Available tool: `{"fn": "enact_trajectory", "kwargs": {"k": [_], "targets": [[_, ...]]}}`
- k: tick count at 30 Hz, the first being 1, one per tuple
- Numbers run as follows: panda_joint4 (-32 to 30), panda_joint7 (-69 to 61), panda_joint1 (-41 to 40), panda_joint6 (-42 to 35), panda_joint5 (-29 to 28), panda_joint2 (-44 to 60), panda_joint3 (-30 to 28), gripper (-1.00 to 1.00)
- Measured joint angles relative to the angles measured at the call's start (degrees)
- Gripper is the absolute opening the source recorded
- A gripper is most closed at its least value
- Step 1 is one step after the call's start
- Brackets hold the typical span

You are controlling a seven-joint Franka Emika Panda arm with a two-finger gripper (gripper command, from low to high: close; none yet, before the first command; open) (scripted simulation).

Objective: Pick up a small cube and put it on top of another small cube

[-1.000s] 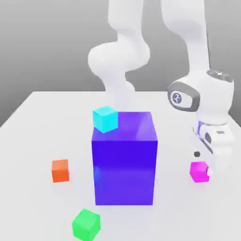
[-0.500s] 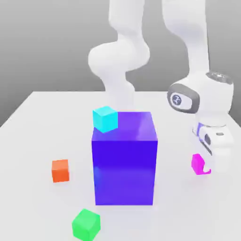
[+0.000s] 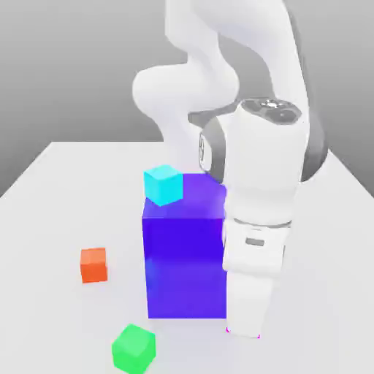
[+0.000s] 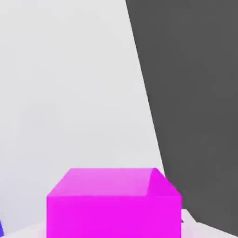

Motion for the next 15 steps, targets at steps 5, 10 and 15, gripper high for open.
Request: {"fn": "enact_trajectory", "kwargs": {"k": [5, 10, 15], "targets": [[0.6, -9.1, -3.6, -2.0, 0.6, 0.9, -0.1, -1.0], [0.7, -18.2, -6.5, -3.7, 1.2, 1.2, -0.2, -1.0], [0.7, -27.3, -9.4, -4.9, 1.6, 1.0, -0.3, -1.0]]}}
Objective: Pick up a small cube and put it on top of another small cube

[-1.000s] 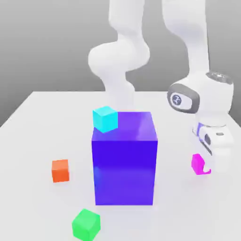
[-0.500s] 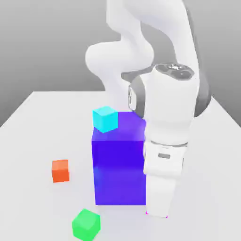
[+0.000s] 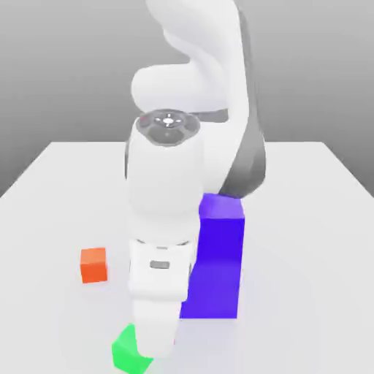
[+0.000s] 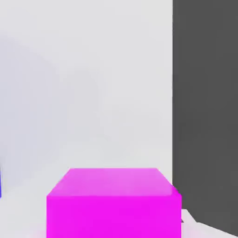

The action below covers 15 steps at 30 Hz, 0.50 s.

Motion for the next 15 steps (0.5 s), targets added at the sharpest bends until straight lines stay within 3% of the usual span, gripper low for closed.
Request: {"fn": "enact_trajectory", "kwargs": {"k": [9, 15], "targets": [[-0.2, -16.5, -4.8, -1.2, 1.0, -1.8, 0.1, -1.0], [-4.6, -26.6, -6.0, 0.1, 2.4, -3.9, 1.7, -1.0]]}}
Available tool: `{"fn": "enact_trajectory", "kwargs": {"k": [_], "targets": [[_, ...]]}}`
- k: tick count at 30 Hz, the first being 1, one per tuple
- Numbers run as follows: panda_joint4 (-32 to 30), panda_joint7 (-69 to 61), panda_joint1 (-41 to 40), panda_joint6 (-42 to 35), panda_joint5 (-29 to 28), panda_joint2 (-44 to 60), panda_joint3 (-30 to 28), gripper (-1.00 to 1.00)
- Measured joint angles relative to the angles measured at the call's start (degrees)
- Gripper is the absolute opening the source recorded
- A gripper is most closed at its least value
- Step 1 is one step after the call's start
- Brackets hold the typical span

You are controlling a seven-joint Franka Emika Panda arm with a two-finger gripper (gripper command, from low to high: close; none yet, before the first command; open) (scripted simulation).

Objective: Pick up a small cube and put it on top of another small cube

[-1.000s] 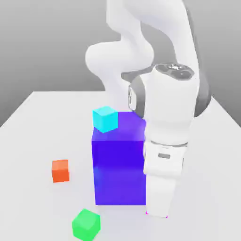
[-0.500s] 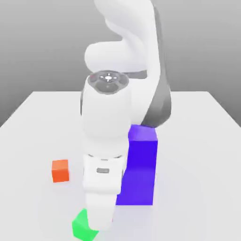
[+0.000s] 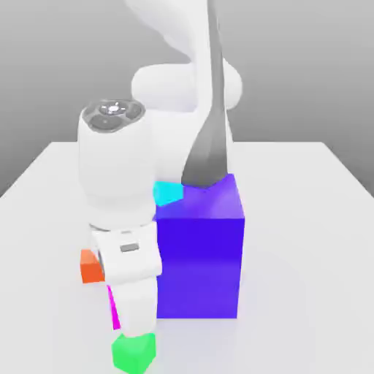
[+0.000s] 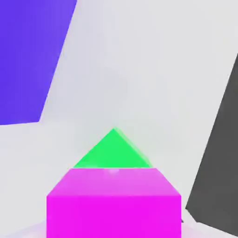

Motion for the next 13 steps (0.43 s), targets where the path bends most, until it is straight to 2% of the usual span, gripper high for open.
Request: {"fn": "enact_trajectory", "kwargs": {"k": [3, 9, 10, 13], "targets": [[-0.3, -5.8, -0.5, 0.7, 1.2, -0.8, 0.1, -1.0], [0.2, -9.8, -2.0, 8.0, 5.0, 6.7, 2.1, -1.0], [0.2, -10.2, -2.4, 9.1, 5.6, 8.0, 2.6, 1.0], [0.2, -10.2, -2.4, 9.1, 5.6, 8.0, 2.6, 1.0]]}}
